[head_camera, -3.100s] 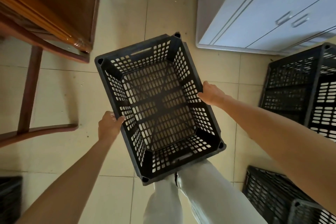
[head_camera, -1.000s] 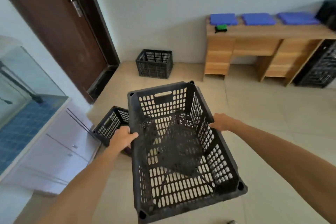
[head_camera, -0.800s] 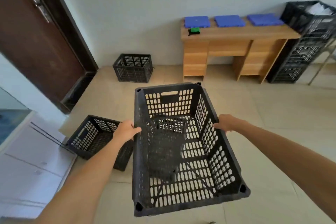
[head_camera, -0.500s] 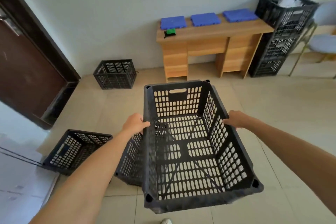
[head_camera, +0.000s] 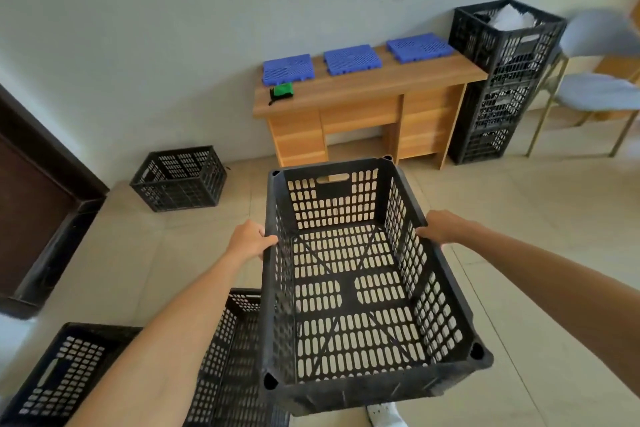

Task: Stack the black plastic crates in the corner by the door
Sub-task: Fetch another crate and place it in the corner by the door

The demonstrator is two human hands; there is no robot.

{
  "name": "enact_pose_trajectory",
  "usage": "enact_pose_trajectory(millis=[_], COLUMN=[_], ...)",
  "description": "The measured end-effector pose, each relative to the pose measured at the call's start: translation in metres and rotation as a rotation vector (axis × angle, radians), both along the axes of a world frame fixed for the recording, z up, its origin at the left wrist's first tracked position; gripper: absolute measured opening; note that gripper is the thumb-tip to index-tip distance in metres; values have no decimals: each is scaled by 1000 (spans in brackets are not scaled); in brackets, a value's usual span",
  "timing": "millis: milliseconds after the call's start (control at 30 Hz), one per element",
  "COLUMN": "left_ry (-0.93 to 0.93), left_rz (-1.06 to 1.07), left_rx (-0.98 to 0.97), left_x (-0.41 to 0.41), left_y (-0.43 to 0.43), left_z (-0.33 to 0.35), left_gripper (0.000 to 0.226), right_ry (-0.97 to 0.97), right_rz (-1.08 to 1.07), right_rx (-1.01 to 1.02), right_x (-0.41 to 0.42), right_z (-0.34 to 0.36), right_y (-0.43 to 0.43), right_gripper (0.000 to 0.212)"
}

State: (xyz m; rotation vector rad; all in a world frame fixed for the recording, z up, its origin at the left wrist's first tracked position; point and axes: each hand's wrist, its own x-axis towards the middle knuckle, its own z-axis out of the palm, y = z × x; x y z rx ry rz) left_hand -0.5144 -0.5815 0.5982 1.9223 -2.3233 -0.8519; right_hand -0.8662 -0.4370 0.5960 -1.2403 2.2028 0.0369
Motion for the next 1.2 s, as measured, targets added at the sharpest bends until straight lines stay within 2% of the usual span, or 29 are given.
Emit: enact_pose_trajectory(millis=[400,567,733,900,1000,1200], left_ry=[21,2,-58,-46,-47,-48], left_rz=[61,201,450,694,777,893], left_rx=[-25,4,23,-9,-14,-13], left_x=[-87,-78,-45,-7,18,77], left_y=[-146,-218,-268,-298,-311,-358], left_z=[9,-5,-12,-9,-10,-15], left_gripper=[20,24,24,17,16,18], right_ry=[-14,-11,-106,-104,-115,-151], right_rz=[65,267,522,759,849,927], right_rx=[23,66,44,-10,8,8], right_x=[-93,-100,-73,-25,6,83], right_z=[11,7,9,18,14,13], right_y=[-188,-314,-440,-544,-593,-675], right_gripper=[50,50,45,42,49,48])
